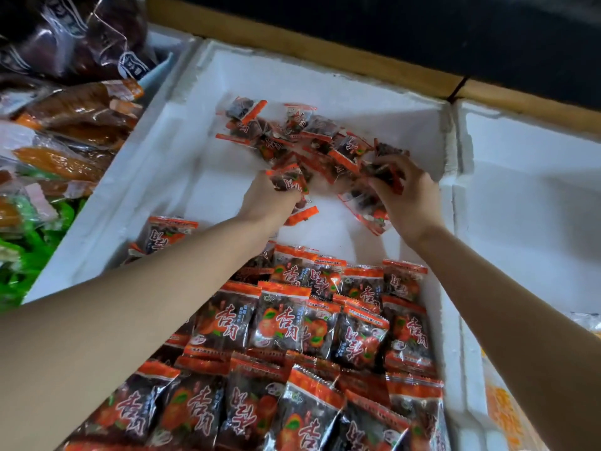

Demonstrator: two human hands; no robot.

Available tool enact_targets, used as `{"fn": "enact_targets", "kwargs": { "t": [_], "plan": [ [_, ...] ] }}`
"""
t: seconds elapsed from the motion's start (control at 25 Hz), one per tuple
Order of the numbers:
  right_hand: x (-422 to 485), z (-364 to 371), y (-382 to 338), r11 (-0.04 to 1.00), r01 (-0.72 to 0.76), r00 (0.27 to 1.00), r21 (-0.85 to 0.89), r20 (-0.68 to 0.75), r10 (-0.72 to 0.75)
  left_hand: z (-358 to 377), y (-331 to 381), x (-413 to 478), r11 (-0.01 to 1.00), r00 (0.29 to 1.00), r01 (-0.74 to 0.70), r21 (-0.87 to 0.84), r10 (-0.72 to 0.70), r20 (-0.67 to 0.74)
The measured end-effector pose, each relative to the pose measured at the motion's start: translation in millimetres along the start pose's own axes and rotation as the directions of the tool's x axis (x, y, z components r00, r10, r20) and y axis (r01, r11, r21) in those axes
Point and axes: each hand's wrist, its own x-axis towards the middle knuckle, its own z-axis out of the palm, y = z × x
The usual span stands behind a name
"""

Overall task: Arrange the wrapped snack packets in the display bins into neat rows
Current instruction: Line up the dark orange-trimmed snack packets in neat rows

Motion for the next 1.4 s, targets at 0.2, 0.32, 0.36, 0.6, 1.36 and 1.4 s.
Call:
{"fn": "enact_targets", "kwargs": {
  "t": [0.2,0.32,0.36,0.6,1.36,1.4],
  "plan": [
    [-5,0,-25,0.919,-0.120,0.982,0.376,-0.091,0.165,10,16,-30,0.993,0.988,0.068,-0.099,-0.053,0.146],
    [-18,-6,-40,0.812,-0.165,0.960,0.559,-0.098,0.263,18,25,-50,0.927,0.949,0.241,-0.287,-0.163,0.271],
    [-23,-7,-44,0.791,-0.160,0.954,0.591,-0.112,0.277,22,27,-56,0.885,0.933,0.296,-0.359,-0.188,0.307],
    [-65,-16,-44,0.832,-0.119,0.971,0.542,-0.113,0.212,34,30,-81,0.696,0.873,0.432,-0.573,-0.163,0.460],
    [-132,-66,-46,0.767,-0.359,0.927,0.531,0.297,0.228,2,18,-120,0.979,0.926,0.081,-0.185,-0.006,0.377],
    [-132,-70,-45,0.753,-0.424,0.891,0.503,0.379,0.249,-4,17,-124,0.993,0.918,0.027,-0.117,0.022,0.396]
  ]
}}
